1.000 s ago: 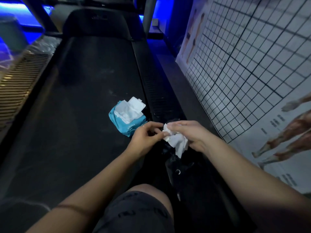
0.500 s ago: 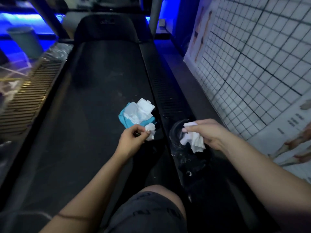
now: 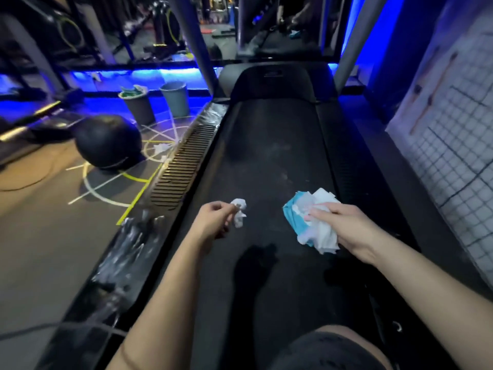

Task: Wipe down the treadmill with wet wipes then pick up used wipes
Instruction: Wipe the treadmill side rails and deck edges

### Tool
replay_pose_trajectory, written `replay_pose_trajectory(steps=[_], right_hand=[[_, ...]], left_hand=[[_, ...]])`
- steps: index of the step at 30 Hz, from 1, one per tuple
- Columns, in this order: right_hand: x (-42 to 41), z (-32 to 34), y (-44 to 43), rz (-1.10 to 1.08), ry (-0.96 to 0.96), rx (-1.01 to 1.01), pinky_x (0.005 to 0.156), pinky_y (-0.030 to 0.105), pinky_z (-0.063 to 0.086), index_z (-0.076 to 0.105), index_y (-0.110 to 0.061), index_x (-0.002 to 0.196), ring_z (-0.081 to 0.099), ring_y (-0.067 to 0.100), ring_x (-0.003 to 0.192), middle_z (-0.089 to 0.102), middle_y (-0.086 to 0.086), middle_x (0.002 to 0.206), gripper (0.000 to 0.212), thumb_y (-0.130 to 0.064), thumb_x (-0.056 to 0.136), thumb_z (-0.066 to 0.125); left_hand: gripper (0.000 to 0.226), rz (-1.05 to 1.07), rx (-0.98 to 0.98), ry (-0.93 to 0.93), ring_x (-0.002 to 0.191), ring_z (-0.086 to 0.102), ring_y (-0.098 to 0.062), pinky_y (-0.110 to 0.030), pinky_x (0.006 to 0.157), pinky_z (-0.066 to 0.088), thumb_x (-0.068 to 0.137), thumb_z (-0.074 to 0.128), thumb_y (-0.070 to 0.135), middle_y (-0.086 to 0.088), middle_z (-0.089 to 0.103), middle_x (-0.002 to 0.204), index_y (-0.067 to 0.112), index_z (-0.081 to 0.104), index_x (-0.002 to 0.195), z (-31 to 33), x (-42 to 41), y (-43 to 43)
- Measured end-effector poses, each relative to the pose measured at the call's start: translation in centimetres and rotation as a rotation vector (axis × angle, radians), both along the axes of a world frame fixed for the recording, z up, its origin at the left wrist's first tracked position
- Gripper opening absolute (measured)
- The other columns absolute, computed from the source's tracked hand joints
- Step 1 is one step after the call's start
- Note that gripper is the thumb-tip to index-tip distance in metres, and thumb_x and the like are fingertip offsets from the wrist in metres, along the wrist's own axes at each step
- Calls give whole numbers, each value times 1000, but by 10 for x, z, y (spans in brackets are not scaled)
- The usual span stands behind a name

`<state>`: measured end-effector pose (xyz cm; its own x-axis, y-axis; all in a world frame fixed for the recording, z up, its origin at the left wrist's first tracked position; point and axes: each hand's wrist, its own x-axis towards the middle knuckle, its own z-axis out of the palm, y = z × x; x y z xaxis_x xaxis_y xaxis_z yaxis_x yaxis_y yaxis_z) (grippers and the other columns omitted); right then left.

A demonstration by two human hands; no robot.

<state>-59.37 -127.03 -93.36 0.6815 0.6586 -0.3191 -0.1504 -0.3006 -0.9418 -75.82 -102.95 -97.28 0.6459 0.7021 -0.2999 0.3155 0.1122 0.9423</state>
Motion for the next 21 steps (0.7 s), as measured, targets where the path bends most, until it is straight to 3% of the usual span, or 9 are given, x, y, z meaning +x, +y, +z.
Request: replay_pose_trajectory(steps=[4,6,8,10,11,13,17,19,21], right_hand=[[-20,8,42,82,-24,-3,68,33,54,78,-22,100,71,19,81,78,2,93,12,-29,92,72],[-30,10,60,74,-32,26,69,34,55,78,-23,101,72,22,82,78,4,97,11,-26,93,71],[-39,14,73,127,7,45,57,34,45,73,-16,107,65,34,67,75,21,89,16,-25,95,68],[-44,17,79,184,5,21,52,30,37,69,-11,109,61,33,60,74,26,83,22,-29,97,66],[-46,17,81,189,-12,15,52,30,40,71,-12,107,64,31,62,76,20,85,22,-31,97,66],[-46,14,79,158,-51,28,57,32,51,76,-17,102,73,20,76,78,2,93,19,-33,95,69],[-38,-3,59,127,-82,-23,75,26,54,78,-22,99,74,13,90,78,-6,97,12,-30,93,71],[-30,-6,46,99,-77,-47,73,29,55,78,-20,101,75,16,86,78,1,94,13,-27,91,74],[-19,-6,33,35,-77,-49,72,36,57,75,-16,102,74,22,84,78,9,91,20,-25,85,81]], left_hand=[[37,-264,-11,409,46,40,-12,-21,46,24,67,82,42,-8,66,73,9,79,83,11,-29,13],[27,-48,31,312,42,41,-12,-22,46,26,66,77,35,-8,65,67,10,79,74,36,-33,29],[20,272,136,33,42,46,-9,-23,49,35,75,77,28,-2,60,57,13,72,65,61,-32,64],[17,364,178,-65,66,60,-12,-28,64,51,92,75,24,-4,66,83,13,70,104,85,-31,104],[44,349,219,-4,85,64,-18,-34,79,56,93,76,30,-6,66,101,8,61,128,86,-29,124],[84,339,380,173,110,67,-29,-46,97,55,82,76,52,-11,68,122,6,47,145,76,-27,154],[52,222,346,284,91,73,-41,-43,76,61,85,74,35,-20,75,109,13,66,132,9,-18,151],[56,200,307,277,103,73,-36,-48,89,61,80,73,38,-12,76,114,14,69,130,-13,-12,122],[48,108,301,258,110,71,-30,-47,96,58,91,73,33,-7,76,119,15,67,134,-34,-2,93]])
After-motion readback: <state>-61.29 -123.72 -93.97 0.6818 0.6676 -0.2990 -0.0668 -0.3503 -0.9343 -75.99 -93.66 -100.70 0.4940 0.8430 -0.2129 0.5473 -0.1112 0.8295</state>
